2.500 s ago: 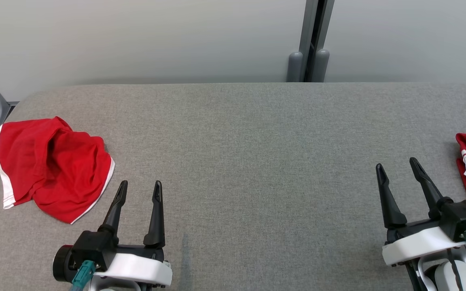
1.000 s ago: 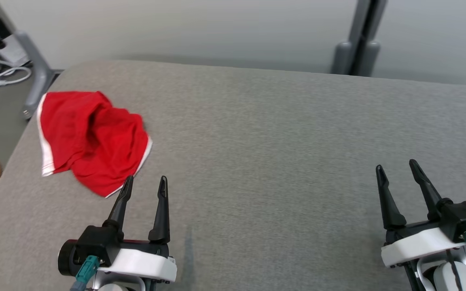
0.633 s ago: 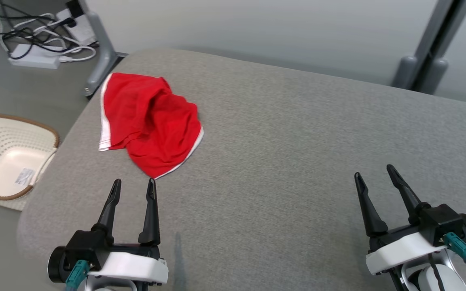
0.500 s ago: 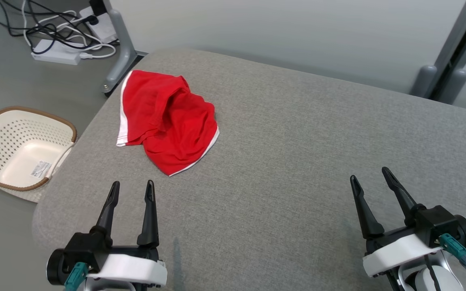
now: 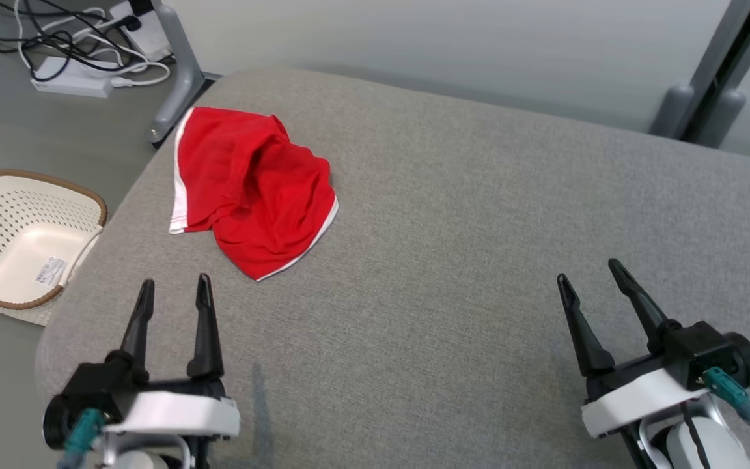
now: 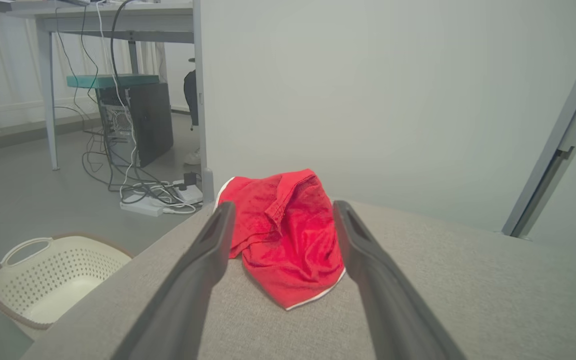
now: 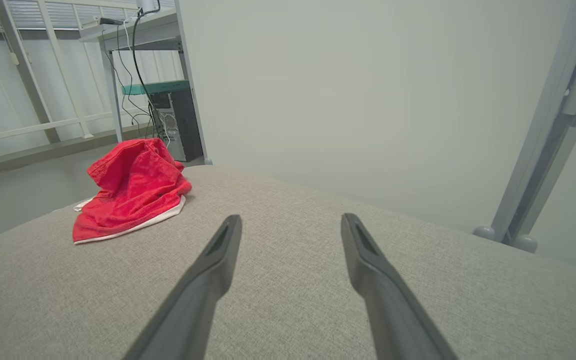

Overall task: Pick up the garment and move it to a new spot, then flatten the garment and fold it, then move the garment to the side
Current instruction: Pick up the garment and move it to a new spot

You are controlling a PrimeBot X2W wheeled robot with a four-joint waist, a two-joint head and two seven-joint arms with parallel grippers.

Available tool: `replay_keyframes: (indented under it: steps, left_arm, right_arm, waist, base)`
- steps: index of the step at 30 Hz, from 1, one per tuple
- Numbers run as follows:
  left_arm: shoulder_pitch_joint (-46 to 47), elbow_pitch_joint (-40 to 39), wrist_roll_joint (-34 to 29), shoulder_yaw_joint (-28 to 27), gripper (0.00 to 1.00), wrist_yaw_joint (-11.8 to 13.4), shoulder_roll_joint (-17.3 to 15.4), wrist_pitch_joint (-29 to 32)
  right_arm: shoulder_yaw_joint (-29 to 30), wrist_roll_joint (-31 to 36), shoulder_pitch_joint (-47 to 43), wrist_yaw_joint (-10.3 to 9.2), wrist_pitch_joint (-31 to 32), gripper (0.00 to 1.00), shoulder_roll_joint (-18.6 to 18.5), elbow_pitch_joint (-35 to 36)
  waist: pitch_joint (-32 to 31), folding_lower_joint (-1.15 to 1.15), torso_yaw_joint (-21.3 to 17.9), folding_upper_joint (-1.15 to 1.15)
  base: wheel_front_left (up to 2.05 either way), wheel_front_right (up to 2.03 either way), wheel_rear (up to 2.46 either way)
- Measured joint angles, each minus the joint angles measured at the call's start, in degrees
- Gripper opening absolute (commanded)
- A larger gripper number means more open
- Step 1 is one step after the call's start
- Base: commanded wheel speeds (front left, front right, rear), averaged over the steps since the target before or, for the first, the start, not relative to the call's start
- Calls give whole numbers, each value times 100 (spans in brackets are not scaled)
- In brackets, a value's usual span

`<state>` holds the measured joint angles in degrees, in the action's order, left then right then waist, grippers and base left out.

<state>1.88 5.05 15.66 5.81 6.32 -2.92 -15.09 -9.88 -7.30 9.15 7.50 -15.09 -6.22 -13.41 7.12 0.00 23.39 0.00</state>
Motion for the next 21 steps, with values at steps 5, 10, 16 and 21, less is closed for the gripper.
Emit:
replay_keyframes:
  steps: [5, 10, 16, 21]
  left_arm:
    - [643, 414, 82, -335, 100, -268, -9, -1]
    - [1807, 1334, 78, -467, 100, -432, -381, 346]
    - [3463, 2448, 651, -818, 100, -683, -950, 1762]
    - [4331, 3210, 828, -646, 100, -924, -1246, 3138]
  right_arm:
    - [-99, 41, 274, 0, 0, 100, -240, 216]
    - [-135, 65, 765, 0, -1, 100, -666, 533]
    - [-226, -14, 1403, 0, 0, 100, -984, 834]
    - [-459, -141, 1585, 0, 0, 100, -1022, 873]
  waist:
    - [391, 0, -148, 0]
    - [955, 0, -308, 0]
    - [1702, 0, -597, 0]
    - [2117, 0, -864, 0]
  base:
    - [0, 0, 0]
    - [0, 0, 0]
    - [0, 0, 0]
    - [0, 0, 0]
